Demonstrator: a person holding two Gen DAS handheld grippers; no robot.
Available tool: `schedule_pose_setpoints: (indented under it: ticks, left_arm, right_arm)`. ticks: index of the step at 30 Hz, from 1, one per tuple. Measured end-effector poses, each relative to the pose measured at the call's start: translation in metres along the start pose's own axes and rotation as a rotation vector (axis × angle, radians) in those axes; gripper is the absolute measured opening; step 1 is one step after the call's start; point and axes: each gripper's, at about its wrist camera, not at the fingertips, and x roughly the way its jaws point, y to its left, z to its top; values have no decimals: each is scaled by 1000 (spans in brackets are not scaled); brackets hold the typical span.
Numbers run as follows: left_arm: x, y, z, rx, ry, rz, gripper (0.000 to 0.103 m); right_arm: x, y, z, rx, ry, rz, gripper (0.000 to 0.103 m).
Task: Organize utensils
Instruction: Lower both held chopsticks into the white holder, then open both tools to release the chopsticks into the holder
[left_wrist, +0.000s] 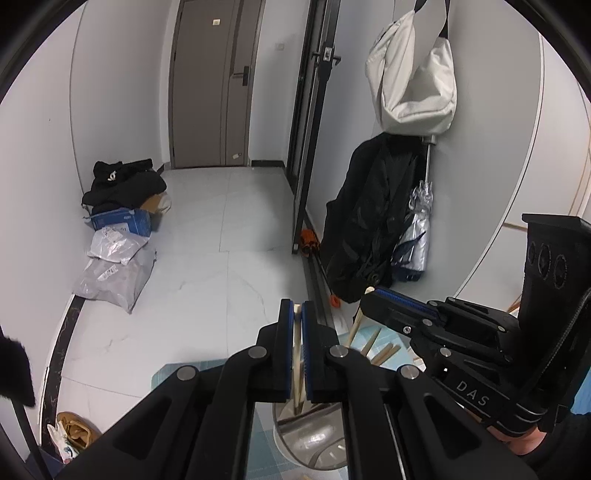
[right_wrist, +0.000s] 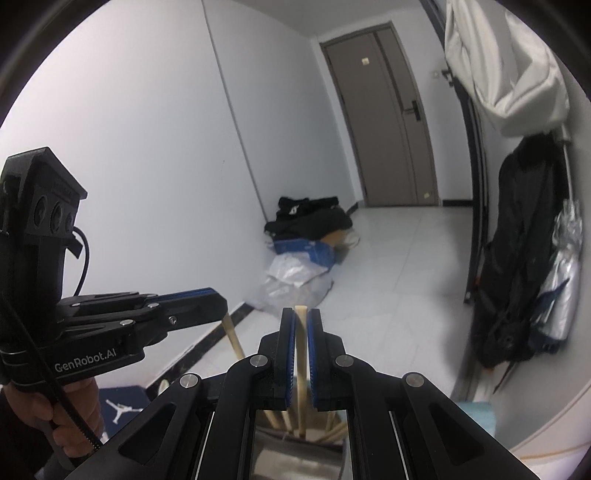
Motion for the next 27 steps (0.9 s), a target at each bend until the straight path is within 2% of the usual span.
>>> schedule_pose_setpoints:
  ticks: [5,8,10,12,14,17,21,23,27]
  left_arm:
    - [7,1,-8,-17,47,13,1]
    - [5,4,-11,-43,41,54,1]
    - [3,5,-12,-70,58,42,2]
    - [-1,4,-15,-79,57,67,4]
    - [-9,2,-18,-87,44,81,12]
    - [-16,-1,-22,-100,31,94,17]
    - [-30,-6,-28,-113,8,127,30]
    - [-38,-10,-32,-119,-10,148,41]
    - [-52,-14,-39,-138,-47,174,52]
  right_arm:
    - [8,-7,-13,30,73,11,6]
    - [5,-7,-19,29,88,10,9]
    - [0,-9,-20,36,91,7,9]
    - [-5,-10,-22,49,93,4,9]
    - [-13,-11,-23,59,88,1,10]
    - [-26,-13,-25,74,77,-15,17]
    - [-43,-11,-29,95,64,-30,32]
    - [-52,-8,-33,95,56,-35,35]
    - [-68,-1,-41,90,41,-44,39]
